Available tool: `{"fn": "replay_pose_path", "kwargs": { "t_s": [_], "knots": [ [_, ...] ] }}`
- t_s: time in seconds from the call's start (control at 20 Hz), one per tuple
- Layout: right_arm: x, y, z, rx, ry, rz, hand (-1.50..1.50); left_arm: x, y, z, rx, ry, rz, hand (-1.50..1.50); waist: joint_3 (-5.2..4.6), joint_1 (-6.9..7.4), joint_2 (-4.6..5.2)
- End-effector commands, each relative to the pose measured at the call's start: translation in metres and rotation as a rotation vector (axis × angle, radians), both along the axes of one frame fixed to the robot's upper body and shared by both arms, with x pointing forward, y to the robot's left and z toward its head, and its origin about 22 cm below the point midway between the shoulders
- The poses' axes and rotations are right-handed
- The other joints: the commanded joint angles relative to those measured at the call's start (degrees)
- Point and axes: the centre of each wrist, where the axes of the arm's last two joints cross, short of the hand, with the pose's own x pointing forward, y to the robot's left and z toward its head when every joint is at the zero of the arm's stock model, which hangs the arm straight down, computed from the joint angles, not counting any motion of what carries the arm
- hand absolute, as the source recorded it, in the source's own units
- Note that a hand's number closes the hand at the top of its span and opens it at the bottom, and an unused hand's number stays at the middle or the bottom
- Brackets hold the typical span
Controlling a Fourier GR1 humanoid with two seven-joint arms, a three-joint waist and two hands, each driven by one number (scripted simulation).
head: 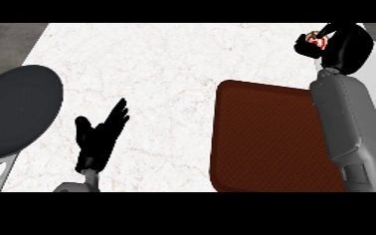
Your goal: Pick the cupcake from the tray and place it in the plate
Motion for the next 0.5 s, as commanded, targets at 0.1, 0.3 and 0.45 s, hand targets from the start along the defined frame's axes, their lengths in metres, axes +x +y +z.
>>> {"fn": "replay_pose_path", "kwargs": {
  "t_s": [0.1, 0.3, 0.45],
  "knots": [
    [0.011, 0.007, 0.011, 0.091, -0.287, -0.309, 1.50, 0.006, -0.008, 0.005, -0.010, -0.011, -0.035, 0.00, -0.06, 1.38, 0.49],
    [0.013, 0.015, 0.002, 0.129, -0.418, -0.398, 1.50, 0.005, -0.007, 0.000, 0.000, 0.001, -0.019, 0.00, 0.05, 1.53, 0.57],
    [0.011, 0.007, -0.010, 0.111, -0.495, -0.453, 1.50, 0.003, -0.001, 0.000, 0.006, 0.002, -0.031, 0.00, 0.15, 0.82, 0.14]
  ]
}}
